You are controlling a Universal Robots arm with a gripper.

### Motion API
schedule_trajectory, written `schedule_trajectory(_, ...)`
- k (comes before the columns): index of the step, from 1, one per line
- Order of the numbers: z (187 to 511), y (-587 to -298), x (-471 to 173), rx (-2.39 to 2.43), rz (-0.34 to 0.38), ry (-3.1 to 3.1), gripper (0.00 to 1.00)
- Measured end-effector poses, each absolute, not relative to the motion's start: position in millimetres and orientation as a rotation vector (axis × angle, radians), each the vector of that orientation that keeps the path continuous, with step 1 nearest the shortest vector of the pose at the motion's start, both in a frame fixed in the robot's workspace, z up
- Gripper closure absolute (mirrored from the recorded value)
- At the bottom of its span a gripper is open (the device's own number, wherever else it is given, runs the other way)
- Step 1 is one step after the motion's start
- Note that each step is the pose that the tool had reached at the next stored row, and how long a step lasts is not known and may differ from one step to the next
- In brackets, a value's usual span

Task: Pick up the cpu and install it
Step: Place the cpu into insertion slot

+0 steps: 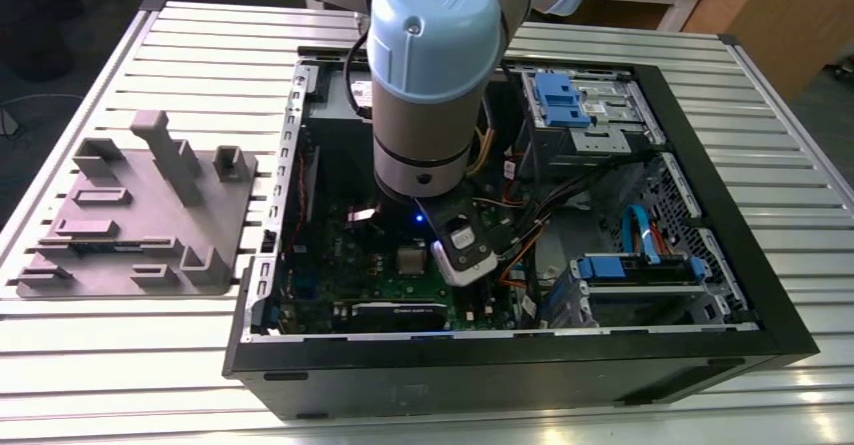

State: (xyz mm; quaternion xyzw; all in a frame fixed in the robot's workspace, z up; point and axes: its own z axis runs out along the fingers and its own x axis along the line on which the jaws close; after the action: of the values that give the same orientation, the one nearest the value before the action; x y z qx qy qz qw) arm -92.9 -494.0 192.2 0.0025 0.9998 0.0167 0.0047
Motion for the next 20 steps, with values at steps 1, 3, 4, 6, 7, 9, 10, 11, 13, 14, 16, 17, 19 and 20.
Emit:
schedule_trajectory(1,192.2,-494.0,-92.9,0.008,0.052,3.132,0.54)
schedule_trajectory(3,192.1,-494.0,-92.8,0.008,0.053,3.132,0.54)
schedule_trajectory(4,192.0,-494.0,-92.8,0.008,0.053,3.132,0.54)
schedule_trajectory(6,192.0,-494.0,-92.8,0.008,0.052,3.131,0.56)
schedule_trajectory(7,192.1,-494.0,-92.8,0.008,0.052,3.132,0.56)
schedule_trajectory(9,192.0,-494.0,-92.8,0.008,0.052,3.132,0.62)
schedule_trajectory(10,191.9,-494.0,-92.8,0.008,0.052,3.132,0.62)
schedule_trajectory(11,191.9,-494.0,-92.8,0.008,0.052,3.132,0.62)
schedule_trajectory(13,191.9,-494.0,-92.8,0.008,0.053,3.132,0.62)
schedule_trajectory(14,191.9,-494.0,-92.8,0.008,0.052,3.132,0.62)
schedule_trajectory(16,191.8,-494.0,-92.8,0.008,0.053,3.132,0.62)
schedule_trajectory(17,191.8,-494.0,-92.8,0.008,0.053,3.132,0.62)
schedule_trajectory(19,192.6,-493.9,-92.8,0.008,0.054,3.131,0.62)
schedule_trajectory(20,192.8,-493.8,-92.8,0.008,0.054,3.131,0.62)
